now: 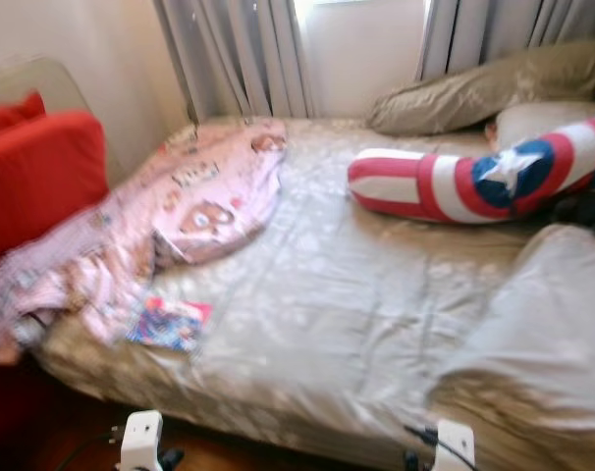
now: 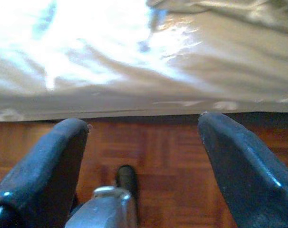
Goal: Clean up the room
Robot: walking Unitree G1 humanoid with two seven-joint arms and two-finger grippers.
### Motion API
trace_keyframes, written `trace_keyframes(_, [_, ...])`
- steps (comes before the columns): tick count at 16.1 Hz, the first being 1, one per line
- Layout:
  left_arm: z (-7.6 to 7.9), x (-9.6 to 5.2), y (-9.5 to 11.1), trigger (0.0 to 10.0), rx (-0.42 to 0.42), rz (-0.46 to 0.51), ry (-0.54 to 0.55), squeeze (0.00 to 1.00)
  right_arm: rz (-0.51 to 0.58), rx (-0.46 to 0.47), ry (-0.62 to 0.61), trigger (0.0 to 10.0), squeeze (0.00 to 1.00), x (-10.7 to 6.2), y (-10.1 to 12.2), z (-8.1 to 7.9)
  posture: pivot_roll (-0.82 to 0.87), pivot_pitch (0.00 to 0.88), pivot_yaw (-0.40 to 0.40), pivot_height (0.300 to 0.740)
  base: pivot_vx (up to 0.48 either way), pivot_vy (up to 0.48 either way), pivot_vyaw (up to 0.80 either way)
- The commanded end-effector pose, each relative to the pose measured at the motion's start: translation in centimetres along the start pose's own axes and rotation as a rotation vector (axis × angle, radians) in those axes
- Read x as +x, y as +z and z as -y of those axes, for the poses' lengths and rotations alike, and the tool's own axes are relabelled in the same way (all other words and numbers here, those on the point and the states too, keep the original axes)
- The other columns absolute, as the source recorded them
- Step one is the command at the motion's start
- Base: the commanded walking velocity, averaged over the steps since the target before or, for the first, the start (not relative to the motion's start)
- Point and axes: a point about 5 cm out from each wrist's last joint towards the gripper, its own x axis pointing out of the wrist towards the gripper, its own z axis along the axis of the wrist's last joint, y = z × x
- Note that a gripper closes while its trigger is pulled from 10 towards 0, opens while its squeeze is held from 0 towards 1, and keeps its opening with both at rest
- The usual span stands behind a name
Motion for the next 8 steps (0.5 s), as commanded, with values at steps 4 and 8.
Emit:
trace_keyframes(4, [-1.5,-0.5,-0.9,10.0,-0.008,-0.009,0.025,0.0,-0.028,0.018,0.018,10.0,0.0,0.0,-0.7,-0.7,-0.02,0.0,0.096,0.74,0.0,-0.384,-0.31])
trace_keyframes(8, [-1.8,-0.7,-1.4,10.0,-0.023,-0.015,0.033,0.0,-0.031,0.007,0.021,10.0,0.0,0.0,-0.7,-0.5,-0.02,0.0,0.09,0.74,0.0,-0.192,-0.72])
